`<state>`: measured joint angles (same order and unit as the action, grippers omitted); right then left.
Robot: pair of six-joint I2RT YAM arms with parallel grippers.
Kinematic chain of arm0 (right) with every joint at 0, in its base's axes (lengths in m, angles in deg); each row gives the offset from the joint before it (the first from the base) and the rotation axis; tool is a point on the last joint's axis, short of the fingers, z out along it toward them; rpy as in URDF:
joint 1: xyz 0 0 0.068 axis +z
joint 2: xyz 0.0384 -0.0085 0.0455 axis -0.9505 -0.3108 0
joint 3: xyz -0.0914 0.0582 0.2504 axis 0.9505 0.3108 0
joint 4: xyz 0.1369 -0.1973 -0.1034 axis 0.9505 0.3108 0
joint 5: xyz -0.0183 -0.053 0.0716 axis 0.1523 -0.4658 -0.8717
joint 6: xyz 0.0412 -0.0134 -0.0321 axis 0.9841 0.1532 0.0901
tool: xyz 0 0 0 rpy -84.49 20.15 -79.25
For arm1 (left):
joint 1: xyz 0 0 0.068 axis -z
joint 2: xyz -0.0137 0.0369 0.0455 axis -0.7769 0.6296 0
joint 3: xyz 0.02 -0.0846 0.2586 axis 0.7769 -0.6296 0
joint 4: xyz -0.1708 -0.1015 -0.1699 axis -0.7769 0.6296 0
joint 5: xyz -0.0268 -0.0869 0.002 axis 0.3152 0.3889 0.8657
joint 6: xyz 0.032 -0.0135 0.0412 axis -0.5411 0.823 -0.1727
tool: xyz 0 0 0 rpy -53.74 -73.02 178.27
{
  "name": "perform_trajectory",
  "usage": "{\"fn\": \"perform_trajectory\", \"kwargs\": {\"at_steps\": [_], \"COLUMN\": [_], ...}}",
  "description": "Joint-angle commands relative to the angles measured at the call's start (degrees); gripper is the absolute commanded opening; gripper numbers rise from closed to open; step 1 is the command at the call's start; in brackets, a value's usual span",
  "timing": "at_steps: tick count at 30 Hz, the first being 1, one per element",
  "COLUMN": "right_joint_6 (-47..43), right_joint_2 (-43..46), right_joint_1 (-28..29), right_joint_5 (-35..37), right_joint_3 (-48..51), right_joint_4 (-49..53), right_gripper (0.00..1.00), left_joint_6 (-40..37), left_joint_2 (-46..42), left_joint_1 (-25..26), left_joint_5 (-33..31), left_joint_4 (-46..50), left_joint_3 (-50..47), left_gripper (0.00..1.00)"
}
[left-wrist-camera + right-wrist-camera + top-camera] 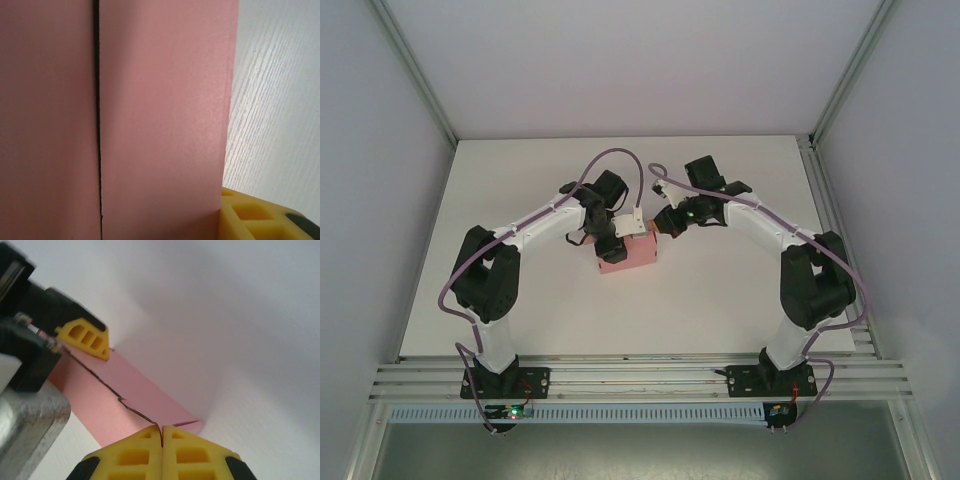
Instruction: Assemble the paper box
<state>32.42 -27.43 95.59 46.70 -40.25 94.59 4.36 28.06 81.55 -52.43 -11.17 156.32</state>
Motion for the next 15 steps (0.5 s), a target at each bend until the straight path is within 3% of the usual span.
{"fn": "perform_trajectory", "kwargs": {"at_steps": [1,4,7,15], "right_joint_6": [14.1,27.7,36.1,31.3], "right_joint_2": [1.6,3.6,5.8,9.2], "right_joint_1": [3.3,5.4,6.0,8.8], "right_joint_5": [7.1,11.4,9.6,17.1], "right_joint_3": [-1.1,1.7,6.0,19.9], "right_joint_4": [-0.3,-5.7,-13.8,-28.8], "right_gripper": [0.0,0.0,0.0,0.0], "left_joint_6": [4.5,6.6,7.3,7.7], "left_joint_2": [2.3,2.4,2.5,2.2], "left_joint_1": [-0.7,-0.7,-0.6,-0.6], "left_joint_5": [-1.6,-2.8,-2.6,-1.6], "left_joint_4": [-2.8,-4.9,-5.8,-6.4], "left_joint_3": [-0.4,-0.7,-0.7,-0.6], "left_gripper": [0.46,0.46,0.46,0.46]}}
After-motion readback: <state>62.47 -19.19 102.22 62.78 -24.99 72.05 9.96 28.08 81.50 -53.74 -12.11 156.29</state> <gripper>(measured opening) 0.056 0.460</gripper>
